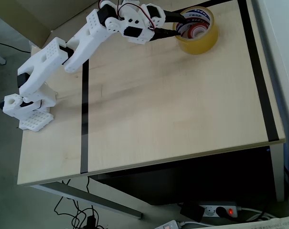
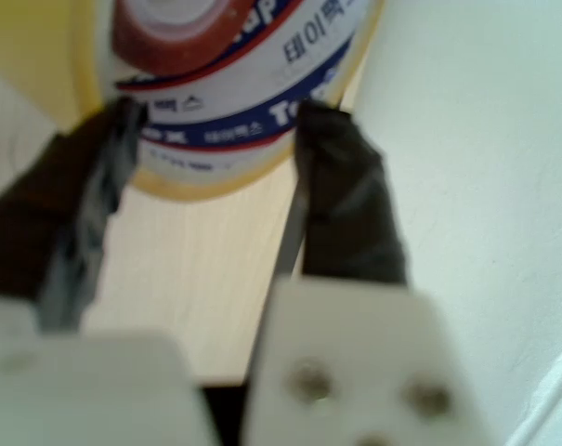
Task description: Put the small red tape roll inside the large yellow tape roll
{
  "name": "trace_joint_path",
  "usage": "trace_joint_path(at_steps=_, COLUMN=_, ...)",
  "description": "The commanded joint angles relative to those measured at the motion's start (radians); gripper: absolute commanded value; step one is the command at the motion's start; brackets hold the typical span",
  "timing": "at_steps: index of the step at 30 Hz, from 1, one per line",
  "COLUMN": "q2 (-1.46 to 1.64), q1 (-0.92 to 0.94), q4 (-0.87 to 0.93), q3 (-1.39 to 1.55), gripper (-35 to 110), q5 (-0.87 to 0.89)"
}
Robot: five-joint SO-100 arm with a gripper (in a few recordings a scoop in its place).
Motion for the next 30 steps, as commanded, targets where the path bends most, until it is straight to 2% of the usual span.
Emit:
trace_joint_path(at_steps=1, q2=0.081, q1=0.017, q4=0.084, q3=-0.078, gripper=19, q5=0.011)
trace_joint_path(at_steps=3, q2=0.117, q1=0.031, q4=0.141, q3=-0.078, gripper=16, q5=0.005)
trace_joint_path(at_steps=6, q2=0.192, q1=0.057, q4=0.233, q3=-0.077, gripper=0, q5=-0.032)
trace_joint_path(at_steps=15, q2=0.505, q1=0.114, q4=0.549, q3=-0.078, gripper=0, q5=-0.057)
trace_joint_path(at_steps=27, q2=1.212, q1=0.164, q4=0.561, q3=0.657, gripper=0, q5=-0.058)
trace_joint_path(at_steps=30, q2=1.405, q1=0.158, q4=0.451, q3=0.974, gripper=0, q5=-0.052)
